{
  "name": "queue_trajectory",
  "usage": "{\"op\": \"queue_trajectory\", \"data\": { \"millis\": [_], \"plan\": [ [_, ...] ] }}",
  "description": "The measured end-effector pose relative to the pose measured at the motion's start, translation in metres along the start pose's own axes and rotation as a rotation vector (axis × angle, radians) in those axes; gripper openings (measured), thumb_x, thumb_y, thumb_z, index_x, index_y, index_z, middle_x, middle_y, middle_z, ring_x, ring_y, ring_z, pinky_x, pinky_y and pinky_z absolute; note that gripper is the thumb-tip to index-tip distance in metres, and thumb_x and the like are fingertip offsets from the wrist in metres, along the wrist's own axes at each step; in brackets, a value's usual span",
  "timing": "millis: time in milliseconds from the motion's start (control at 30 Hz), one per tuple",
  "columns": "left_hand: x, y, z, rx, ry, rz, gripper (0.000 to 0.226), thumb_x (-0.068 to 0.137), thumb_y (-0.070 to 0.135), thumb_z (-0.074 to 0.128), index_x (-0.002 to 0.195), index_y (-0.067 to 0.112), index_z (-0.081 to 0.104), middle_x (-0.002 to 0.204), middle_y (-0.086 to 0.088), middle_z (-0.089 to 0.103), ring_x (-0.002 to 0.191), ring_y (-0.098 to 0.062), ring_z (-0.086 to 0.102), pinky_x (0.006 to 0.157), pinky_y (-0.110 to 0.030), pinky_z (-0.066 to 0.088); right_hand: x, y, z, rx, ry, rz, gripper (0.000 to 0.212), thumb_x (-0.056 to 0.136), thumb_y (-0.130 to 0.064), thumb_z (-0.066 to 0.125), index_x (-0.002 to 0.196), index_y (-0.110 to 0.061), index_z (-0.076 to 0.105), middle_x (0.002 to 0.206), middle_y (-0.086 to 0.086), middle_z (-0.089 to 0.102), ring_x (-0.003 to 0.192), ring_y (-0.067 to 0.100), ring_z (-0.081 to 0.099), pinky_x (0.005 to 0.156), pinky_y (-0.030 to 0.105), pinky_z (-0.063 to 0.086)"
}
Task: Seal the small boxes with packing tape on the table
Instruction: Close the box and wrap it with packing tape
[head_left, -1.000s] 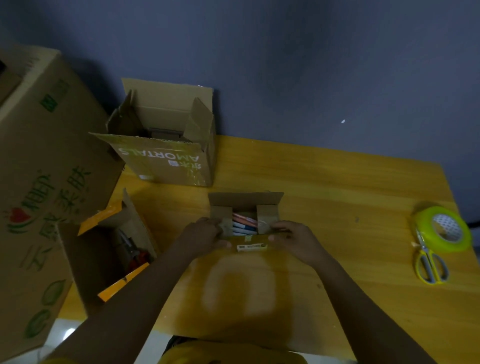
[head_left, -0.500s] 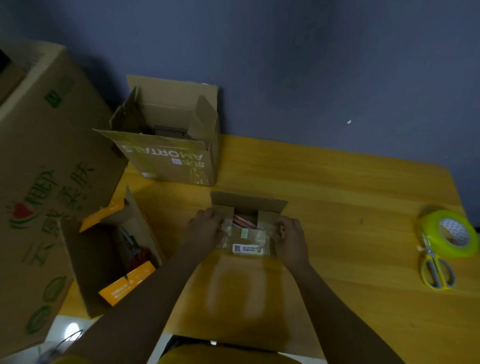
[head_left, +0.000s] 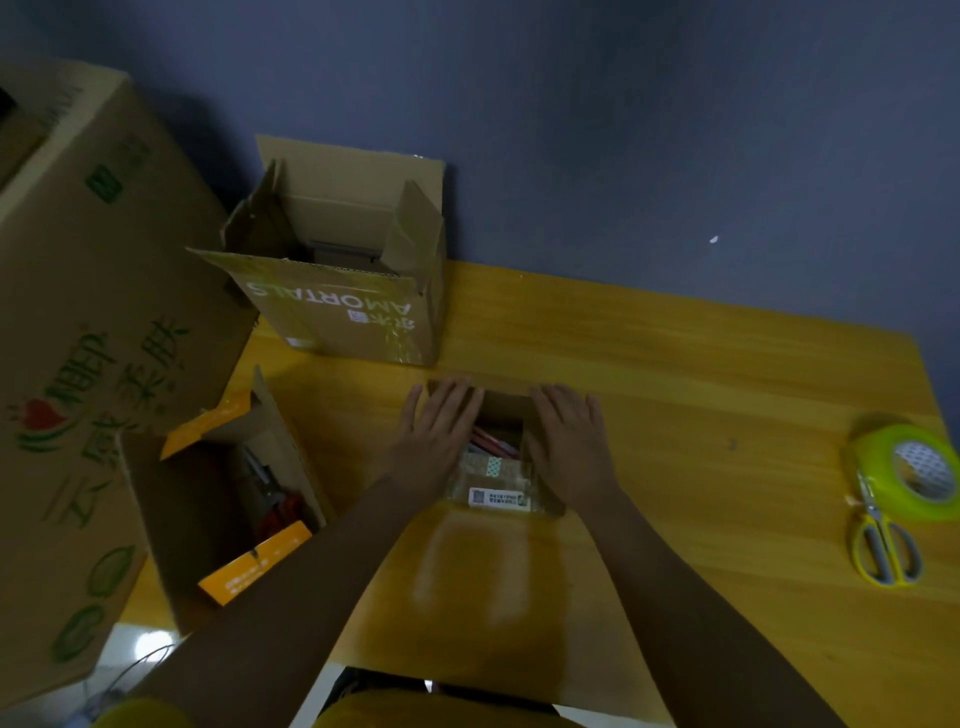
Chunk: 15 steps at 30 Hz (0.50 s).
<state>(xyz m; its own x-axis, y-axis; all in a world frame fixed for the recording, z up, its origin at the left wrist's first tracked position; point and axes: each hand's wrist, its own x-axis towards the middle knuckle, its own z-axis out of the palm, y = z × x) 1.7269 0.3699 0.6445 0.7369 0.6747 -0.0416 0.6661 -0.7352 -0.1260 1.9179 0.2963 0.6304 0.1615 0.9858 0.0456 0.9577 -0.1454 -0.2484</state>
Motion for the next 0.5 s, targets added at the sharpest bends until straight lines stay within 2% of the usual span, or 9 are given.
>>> {"op": "queue_trajectory", "data": {
  "millis": [100, 200, 300, 367, 433, 500],
  "plan": [
    [0.001, 0.002, 0.000, -0.038, 0.009, 0.041, 0.086, 0.059, 0.026, 0.084, 0.135, 0.010, 0.046, 0.122, -0.014, 0.062, 0.113, -0.032, 0.060, 0.103, -0.056, 0.038, -0.006, 0.003, -0.001, 0.008, 0.110, -0.076, 0.028, 0.088, -0.017, 0.055, 0.111, -0.009, 0.069, 0.105, 0.011, 0.067, 0.098, 0.033, 0.063, 0.095, 0.049, 0.048],
    [-0.004, 0.006, 0.001, -0.083, -0.023, 0.057, 0.074, 0.053, 0.020, 0.084, 0.123, 0.015, 0.063, 0.104, -0.013, 0.064, 0.096, -0.033, 0.064, 0.094, -0.053, 0.047, -0.026, 0.006, 0.007, 0.017, 0.118, -0.131, 0.024, 0.082, -0.013, 0.062, 0.103, -0.009, 0.073, 0.096, 0.011, 0.069, 0.086, 0.031, 0.066, 0.079, 0.040, 0.054],
    [-0.012, 0.009, 0.008, -0.134, -0.103, 0.072, 0.078, 0.048, 0.018, 0.088, 0.122, 0.015, 0.065, 0.111, -0.015, 0.064, 0.102, -0.034, 0.063, 0.088, -0.047, 0.051, -0.041, 0.007, 0.019, 0.060, 0.026, -0.100, 0.031, 0.082, -0.012, 0.065, 0.112, -0.009, 0.071, 0.105, 0.012, 0.066, 0.093, 0.032, 0.064, 0.072, 0.041, 0.057],
    [-0.014, 0.010, 0.012, -0.143, -0.115, 0.092, 0.076, 0.043, 0.021, 0.091, 0.115, 0.015, 0.069, 0.114, -0.013, 0.066, 0.103, -0.032, 0.066, 0.079, -0.041, 0.056, -0.047, 0.004, 0.024, 0.077, 0.016, -0.072, 0.033, 0.089, -0.022, 0.052, 0.114, -0.009, 0.070, 0.109, 0.012, 0.064, 0.096, 0.031, 0.063, 0.073, 0.041, 0.057],
    [-0.014, 0.011, 0.016, -0.147, -0.141, 0.100, 0.079, 0.041, 0.028, 0.091, 0.116, 0.016, 0.069, 0.119, -0.010, 0.067, 0.106, -0.029, 0.066, 0.075, -0.036, 0.057, -0.055, -0.001, 0.029, 0.116, 0.008, -0.029, 0.040, 0.095, -0.030, 0.043, 0.117, -0.008, 0.068, 0.116, 0.012, 0.062, 0.105, 0.030, 0.060, 0.082, 0.040, 0.055],
    [-0.015, 0.013, 0.021, -0.162, -0.169, 0.108, 0.082, 0.052, 0.032, 0.082, 0.128, 0.014, 0.056, 0.128, -0.012, 0.062, 0.119, -0.029, 0.058, 0.085, -0.039, 0.054, -0.064, -0.005, 0.037, 0.098, -0.019, -0.016, 0.045, 0.100, -0.032, 0.035, 0.127, -0.007, 0.061, 0.130, 0.014, 0.056, 0.121, 0.030, 0.050, 0.095, 0.043, 0.048]
  ]
}}
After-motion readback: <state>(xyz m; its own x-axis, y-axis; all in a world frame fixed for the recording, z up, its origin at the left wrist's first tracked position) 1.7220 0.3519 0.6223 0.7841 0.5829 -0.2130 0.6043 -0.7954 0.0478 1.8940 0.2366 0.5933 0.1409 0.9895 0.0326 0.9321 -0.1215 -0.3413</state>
